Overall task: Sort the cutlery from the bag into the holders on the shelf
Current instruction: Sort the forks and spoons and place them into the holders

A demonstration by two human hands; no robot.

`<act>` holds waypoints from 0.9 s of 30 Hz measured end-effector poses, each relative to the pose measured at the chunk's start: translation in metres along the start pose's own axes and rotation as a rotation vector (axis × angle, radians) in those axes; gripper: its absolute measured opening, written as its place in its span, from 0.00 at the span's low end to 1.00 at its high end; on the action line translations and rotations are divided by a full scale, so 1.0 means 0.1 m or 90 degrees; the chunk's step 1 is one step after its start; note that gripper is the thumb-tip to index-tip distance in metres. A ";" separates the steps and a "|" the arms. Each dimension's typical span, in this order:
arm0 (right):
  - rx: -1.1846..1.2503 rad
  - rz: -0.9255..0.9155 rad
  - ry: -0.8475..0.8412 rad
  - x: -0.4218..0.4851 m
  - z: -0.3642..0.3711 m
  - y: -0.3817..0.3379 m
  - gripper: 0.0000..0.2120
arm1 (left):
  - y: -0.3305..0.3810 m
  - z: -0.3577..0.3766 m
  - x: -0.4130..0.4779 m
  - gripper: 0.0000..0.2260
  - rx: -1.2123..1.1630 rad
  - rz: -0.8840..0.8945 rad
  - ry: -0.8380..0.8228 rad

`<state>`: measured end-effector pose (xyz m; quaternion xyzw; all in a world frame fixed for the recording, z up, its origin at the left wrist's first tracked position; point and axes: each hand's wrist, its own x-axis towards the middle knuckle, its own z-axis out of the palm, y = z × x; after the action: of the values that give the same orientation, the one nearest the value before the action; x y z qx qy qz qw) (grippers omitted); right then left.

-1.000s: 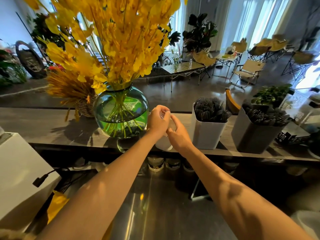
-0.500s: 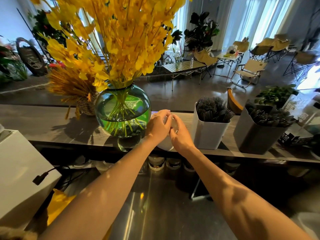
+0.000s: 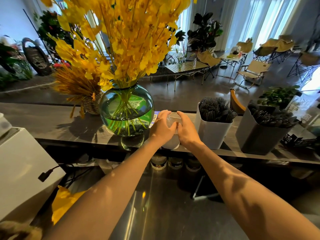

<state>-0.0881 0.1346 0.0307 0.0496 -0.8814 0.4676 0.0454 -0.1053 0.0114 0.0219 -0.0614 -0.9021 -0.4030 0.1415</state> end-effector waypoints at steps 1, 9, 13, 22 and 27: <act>-0.008 -0.012 0.007 -0.01 -0.02 0.00 0.26 | -0.01 -0.01 -0.01 0.25 -0.005 -0.005 -0.003; -0.032 -0.082 0.020 -0.10 -0.03 -0.05 0.20 | -0.04 -0.06 -0.14 0.26 -0.031 0.007 -0.016; -0.028 -0.063 0.006 -0.13 -0.06 -0.05 0.23 | -0.06 -0.09 -0.14 0.26 -0.003 0.002 -0.064; 0.001 -0.036 0.005 -0.11 -0.06 -0.06 0.26 | 0.01 -0.08 -0.12 0.25 -0.061 -0.009 -0.070; -0.064 -0.061 -0.071 -0.12 -0.06 -0.03 0.27 | 0.06 -0.11 -0.16 0.32 -0.207 -0.064 -0.035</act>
<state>-0.0754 0.1379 0.0351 0.1154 -0.9014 0.4168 0.0207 -0.0865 0.0072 0.0282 -0.0495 -0.8307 -0.5481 0.0847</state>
